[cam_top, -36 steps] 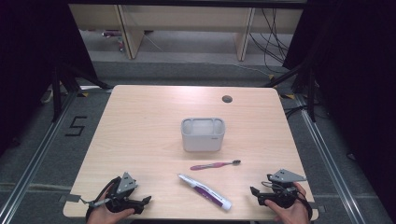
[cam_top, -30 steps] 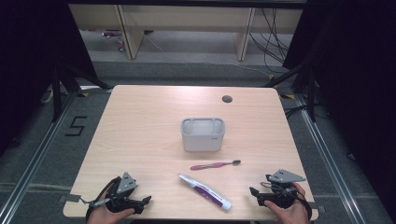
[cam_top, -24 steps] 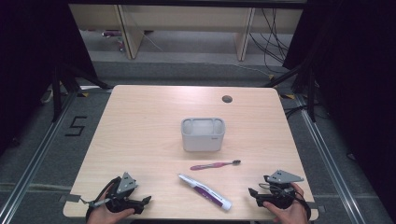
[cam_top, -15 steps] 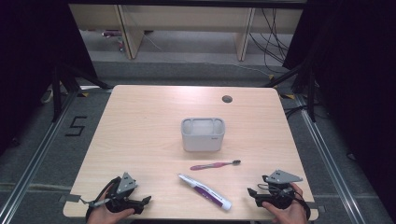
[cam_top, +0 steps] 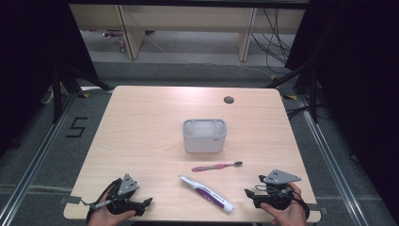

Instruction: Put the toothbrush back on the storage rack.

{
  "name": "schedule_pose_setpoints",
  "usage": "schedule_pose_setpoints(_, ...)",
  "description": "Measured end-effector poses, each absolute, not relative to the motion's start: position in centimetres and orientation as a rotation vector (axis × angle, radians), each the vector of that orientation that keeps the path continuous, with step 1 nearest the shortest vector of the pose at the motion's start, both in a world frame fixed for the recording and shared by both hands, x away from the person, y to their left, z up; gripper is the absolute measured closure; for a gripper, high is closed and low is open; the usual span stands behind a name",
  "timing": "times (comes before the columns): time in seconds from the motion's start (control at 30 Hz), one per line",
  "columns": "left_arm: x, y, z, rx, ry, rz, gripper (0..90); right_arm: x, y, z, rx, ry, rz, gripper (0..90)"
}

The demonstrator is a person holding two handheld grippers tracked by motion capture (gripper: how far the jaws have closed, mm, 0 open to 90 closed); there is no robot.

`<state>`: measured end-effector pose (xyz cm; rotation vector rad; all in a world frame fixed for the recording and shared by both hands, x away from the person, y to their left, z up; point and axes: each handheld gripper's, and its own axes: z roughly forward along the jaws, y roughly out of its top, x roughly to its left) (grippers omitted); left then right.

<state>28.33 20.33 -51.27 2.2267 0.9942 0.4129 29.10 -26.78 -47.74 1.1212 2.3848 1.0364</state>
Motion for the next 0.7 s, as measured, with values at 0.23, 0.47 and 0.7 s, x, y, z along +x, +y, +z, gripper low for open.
schedule_pose_setpoints(0.23, 28.4, 20.5, -51.1, 2.249, 0.992, 0.409, 16.8, 29.1, -26.4, -47.2, 1.110, 2.385, 1.038, 26.7)
schedule_pose_setpoints(0.47, 28.4, 20.4, -51.2, 2.241, 0.989, 0.413, 16.8, 29.2, -26.0, -47.0, 1.080, 2.403, 1.046, 28.4)
schedule_pose_setpoints(0.7, 28.4, 20.4, -51.2, 2.238, 0.993, 0.412, 16.8, 29.6, -25.4, -46.9, 1.043, 2.433, 1.031, 30.9)
